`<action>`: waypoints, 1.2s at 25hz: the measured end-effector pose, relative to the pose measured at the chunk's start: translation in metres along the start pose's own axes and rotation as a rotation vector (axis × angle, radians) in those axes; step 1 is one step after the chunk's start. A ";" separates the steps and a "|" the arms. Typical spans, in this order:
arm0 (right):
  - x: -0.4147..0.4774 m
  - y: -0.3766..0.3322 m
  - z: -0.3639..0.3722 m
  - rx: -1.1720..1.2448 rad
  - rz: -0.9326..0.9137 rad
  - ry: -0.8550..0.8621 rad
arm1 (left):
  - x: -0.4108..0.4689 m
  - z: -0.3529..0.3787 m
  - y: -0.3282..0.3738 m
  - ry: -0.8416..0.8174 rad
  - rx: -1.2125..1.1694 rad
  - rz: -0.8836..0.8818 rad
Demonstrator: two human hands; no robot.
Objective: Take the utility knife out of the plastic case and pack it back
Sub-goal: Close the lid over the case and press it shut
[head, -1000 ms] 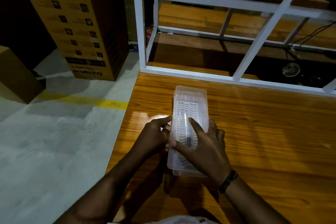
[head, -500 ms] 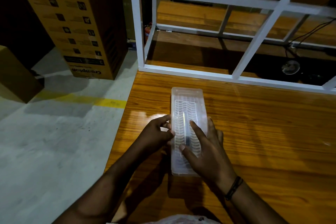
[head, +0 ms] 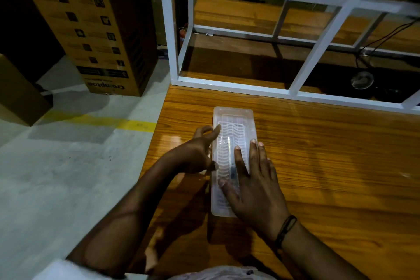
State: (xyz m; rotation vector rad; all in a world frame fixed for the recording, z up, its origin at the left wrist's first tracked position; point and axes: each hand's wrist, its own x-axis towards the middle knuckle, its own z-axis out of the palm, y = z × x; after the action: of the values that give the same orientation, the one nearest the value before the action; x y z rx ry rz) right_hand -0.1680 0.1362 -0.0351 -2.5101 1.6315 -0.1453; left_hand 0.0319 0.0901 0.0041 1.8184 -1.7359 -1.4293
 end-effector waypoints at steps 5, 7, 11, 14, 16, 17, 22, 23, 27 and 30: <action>0.007 0.000 -0.005 -0.091 -0.109 -0.041 | 0.020 -0.033 0.042 -0.152 0.737 -0.100; 0.009 -0.002 -0.009 -0.087 -0.155 -0.048 | 0.034 -0.039 0.048 -0.159 0.834 -0.146; 0.011 -0.003 -0.016 -0.084 -0.205 -0.061 | 0.061 -0.042 0.048 -0.173 0.932 -0.165; 0.009 -0.004 -0.017 -0.096 -0.229 -0.008 | 0.066 -0.039 0.052 -0.173 0.968 -0.181; 0.009 -0.004 -0.017 -0.100 -0.240 0.012 | 0.064 -0.040 0.055 -0.192 0.970 -0.188; 0.009 -0.004 -0.016 -0.093 -0.234 0.002 | 0.063 -0.040 0.056 -0.197 0.966 -0.184; 0.019 0.012 -0.015 0.116 -0.115 0.011 | 0.046 -0.035 0.056 -0.138 0.987 -0.128; 0.026 0.017 -0.015 0.128 -0.097 0.063 | 0.041 -0.031 0.054 -0.123 0.989 -0.110; 0.073 0.021 -0.016 0.140 0.064 0.016 | 0.025 -0.019 0.044 -0.087 0.957 -0.021; 0.097 0.021 -0.009 0.089 0.060 -0.020 | 0.022 -0.022 0.042 -0.182 0.995 -0.039</action>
State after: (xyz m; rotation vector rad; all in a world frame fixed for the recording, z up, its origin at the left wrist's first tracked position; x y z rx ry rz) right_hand -0.1494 0.0389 -0.0291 -2.3874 1.6528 -0.1809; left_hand 0.0182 0.0513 0.0355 2.1592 -2.8379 -0.7606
